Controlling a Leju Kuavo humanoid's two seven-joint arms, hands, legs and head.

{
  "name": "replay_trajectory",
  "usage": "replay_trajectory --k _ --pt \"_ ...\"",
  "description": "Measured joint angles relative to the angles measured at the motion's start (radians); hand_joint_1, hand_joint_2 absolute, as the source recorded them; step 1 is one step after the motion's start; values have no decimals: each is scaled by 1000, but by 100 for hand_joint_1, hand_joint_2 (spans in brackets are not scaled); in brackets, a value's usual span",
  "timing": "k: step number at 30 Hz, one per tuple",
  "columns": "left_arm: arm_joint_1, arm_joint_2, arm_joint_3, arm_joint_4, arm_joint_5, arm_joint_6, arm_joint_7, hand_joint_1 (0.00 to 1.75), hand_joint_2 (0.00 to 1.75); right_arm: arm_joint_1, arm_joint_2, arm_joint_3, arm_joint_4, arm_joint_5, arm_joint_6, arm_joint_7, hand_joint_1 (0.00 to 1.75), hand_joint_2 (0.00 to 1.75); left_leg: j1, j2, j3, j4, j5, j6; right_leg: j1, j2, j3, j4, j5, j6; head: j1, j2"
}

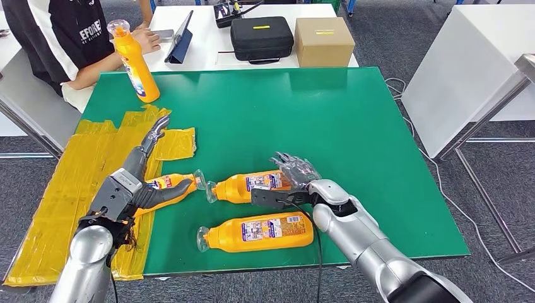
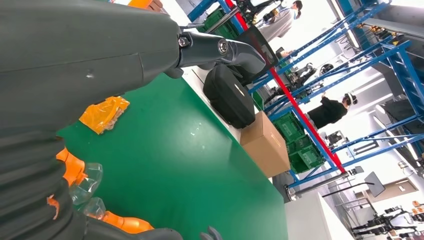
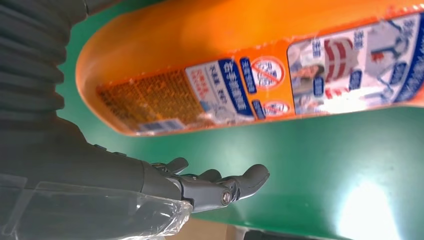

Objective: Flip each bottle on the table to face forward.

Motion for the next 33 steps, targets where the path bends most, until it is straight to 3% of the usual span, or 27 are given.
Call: replay_trajectory --k 17,18,21,22,24,33 --pt "0 -4 0 0 0 2 0 0 175 -22 17 14 74 8 -15 10 0 175 0 0 0 0 0 0 0 0 0 0 0 0 0 0" --pt "-1 -4 0 0 0 4 0 0 175 -30 21 16 95 12 -18 12 20 175 0 0 0 0 0 0 0 0 0 0 0 0 0 0" --pt "-3 -5 0 0 1 8 1 0 175 -55 33 23 157 27 -25 20 140 175 0 0 0 0 0 0 0 0 0 0 0 0 0 0" --pt "-3 -5 0 0 1 8 1 0 175 -60 34 25 165 30 -25 21 163 175 0 0 0 0 0 0 0 0 0 0 0 0 0 0" --pt "-3 -5 0 0 1 9 2 0 175 -68 36 28 180 36 -26 22 173 175 0 0 0 0 0 0 0 0 0 0 0 0 0 0" --pt "-8 -5 -1 0 1 9 3 0 175 -88 47 36 225 59 -54 29 175 175 0 0 1 0 0 0 0 0 1 0 0 0 0 0"
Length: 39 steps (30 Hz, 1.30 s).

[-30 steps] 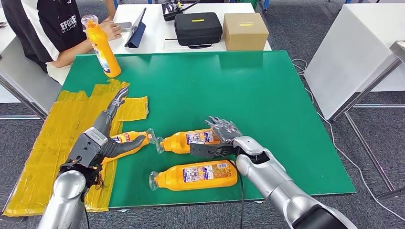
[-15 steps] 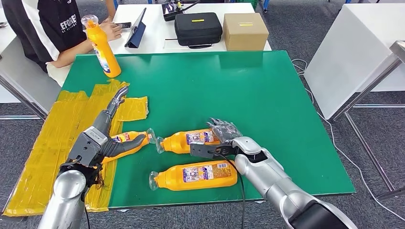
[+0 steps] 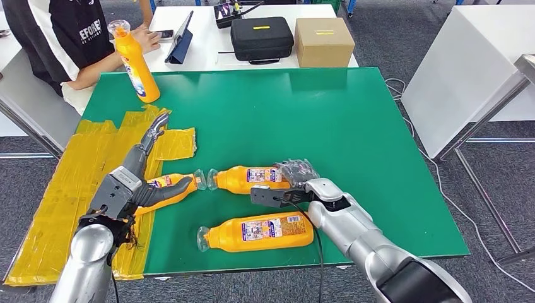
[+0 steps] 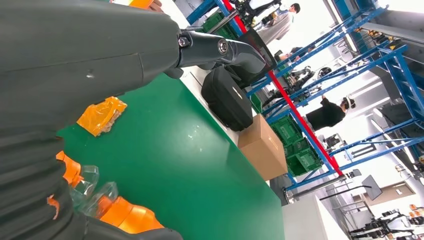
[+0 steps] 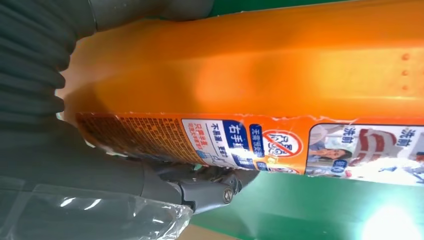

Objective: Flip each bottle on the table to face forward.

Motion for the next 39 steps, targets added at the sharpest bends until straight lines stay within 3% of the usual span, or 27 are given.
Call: replay_trajectory --k 13,17,24,28,39 --pt "-2 0 -5 4 -1 10 5 0 175 20 3 -29 -21 -39 -150 -38 175 175 0 0 0 0 0 0 0 0 0 0 0 0 0 0" --pt "11 0 -5 4 -3 24 6 0 175 55 3 -89 -123 -117 -227 -71 175 175 0 0 -1 0 0 0 0 0 -1 0 0 0 0 0" --pt "27 2 -5 3 -5 32 6 0 175 107 0 -176 -279 -199 -257 -107 175 175 0 0 -1 0 0 0 0 0 -1 0 0 0 0 0" --pt "30 3 -5 3 -17 42 11 0 175 153 3 -235 -370 -317 -300 -161 175 175 0 -1 -1 0 0 0 0 0 -1 0 0 0 0 0" --pt "24 -1 -22 12 0 0 48 0 175 259 35 -320 -542 -496 -299 -233 175 175 0 0 -1 0 0 0 0 0 -1 0 0 0 0 0"
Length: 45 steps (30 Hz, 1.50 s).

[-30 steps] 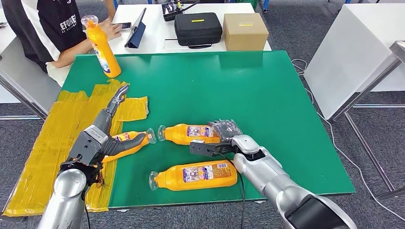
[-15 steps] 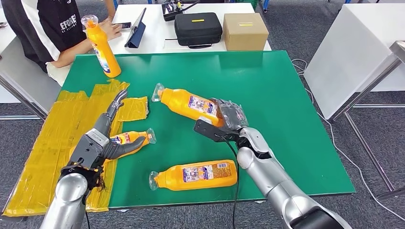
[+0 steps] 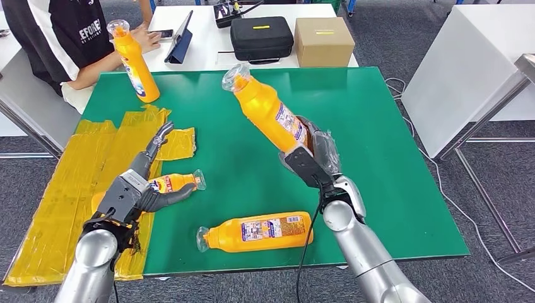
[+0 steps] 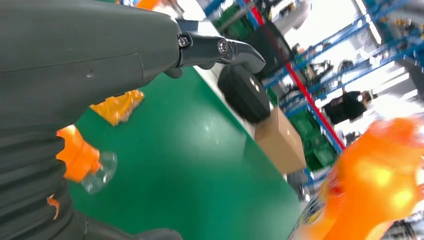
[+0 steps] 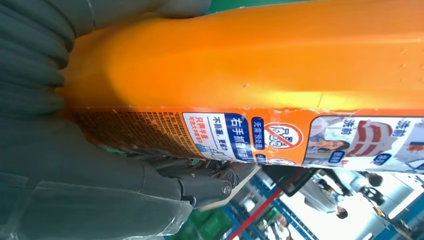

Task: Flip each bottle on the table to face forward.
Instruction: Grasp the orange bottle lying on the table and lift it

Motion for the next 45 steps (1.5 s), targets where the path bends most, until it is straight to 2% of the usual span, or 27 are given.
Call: replay_trajectory --k 4,10,16,23,27,45 --pt "-21 -15 -45 22 102 -57 40 0 175 8 21 -2 -4 -86 -13 -57 175 175 0 0 0 0 0 0 0 0 0 0 0 0 0 0" --pt "-73 -44 -102 81 267 -62 70 0 175 9 61 38 -4 -124 -16 -70 175 175 0 0 0 0 0 0 0 0 0 0 0 0 0 0" --pt "-95 -49 -128 111 297 -60 74 0 175 8 71 61 -2 -143 8 -73 175 175 0 1 0 0 0 0 0 0 0 0 0 0 0 0" --pt "-156 -58 -178 160 339 -67 74 0 175 -10 77 127 37 -214 135 -166 175 175 0 1 0 0 0 0 0 0 0 0 0 0 0 0" --pt "-185 -60 -196 185 357 -70 70 0 175 -36 76 169 79 -234 202 -182 175 175 0 1 0 0 0 0 0 0 0 0 0 0 0 0" --pt "-203 -59 -203 228 378 -70 57 0 175 -68 82 252 166 -230 289 -186 175 175 0 0 -1 0 0 0 0 0 0 0 0 0 0 0"
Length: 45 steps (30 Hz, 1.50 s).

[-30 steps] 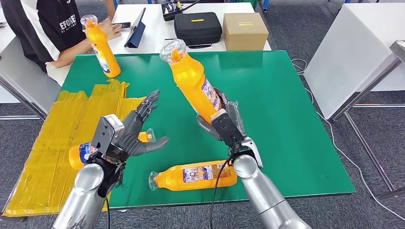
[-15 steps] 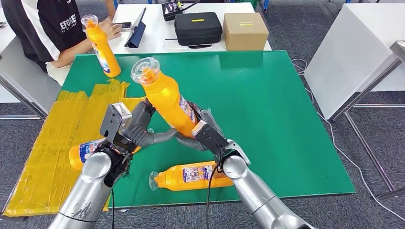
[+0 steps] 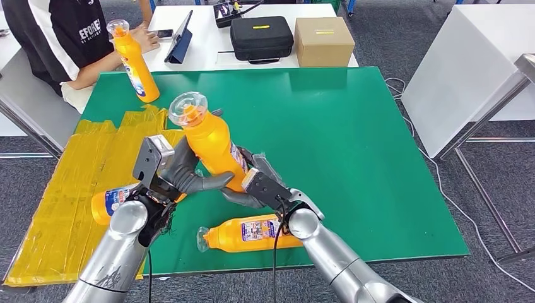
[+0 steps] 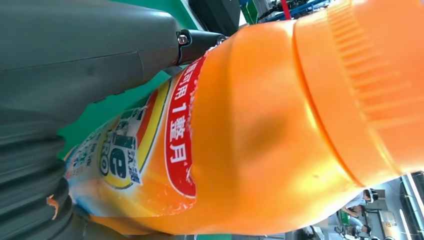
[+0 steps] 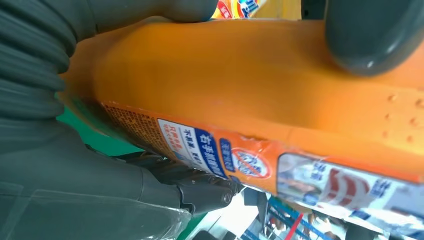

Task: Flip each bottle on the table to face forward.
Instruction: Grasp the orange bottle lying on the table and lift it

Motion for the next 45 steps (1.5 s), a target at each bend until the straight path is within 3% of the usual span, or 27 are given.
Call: replay_trajectory --k 15,27,28,32,35,45 --pt "4 0 2 37 14 3 -8 0 175 -41 22 32 103 23 3 -12 175 175 0 0 0 0 0 0 0 0 0 0 0 0 0 0" --pt "-1 -11 9 74 151 -117 19 0 175 -41 38 34 130 55 -14 -28 175 175 0 0 0 0 0 0 0 0 0 0 0 0 0 0" --pt "-1 -11 10 76 167 -126 23 7 175 -41 38 35 130 57 -16 -29 175 175 0 0 0 0 0 0 0 0 0 0 0 0 0 0" --pt "-2 -11 12 84 200 -141 29 165 175 -41 39 35 132 60 -18 -32 175 175 0 0 0 0 0 0 0 0 0 0 0 0 0 0" --pt "-4 -11 13 88 215 -146 32 174 175 -41 39 35 132 60 -19 -32 175 175 0 0 0 0 0 0 0 0 0 0 0 0 0 0" --pt "-12 -11 13 94 233 -149 35 175 175 -41 39 35 132 60 -23 -36 175 175 0 0 0 0 0 0 0 0 0 0 0 0 0 0"
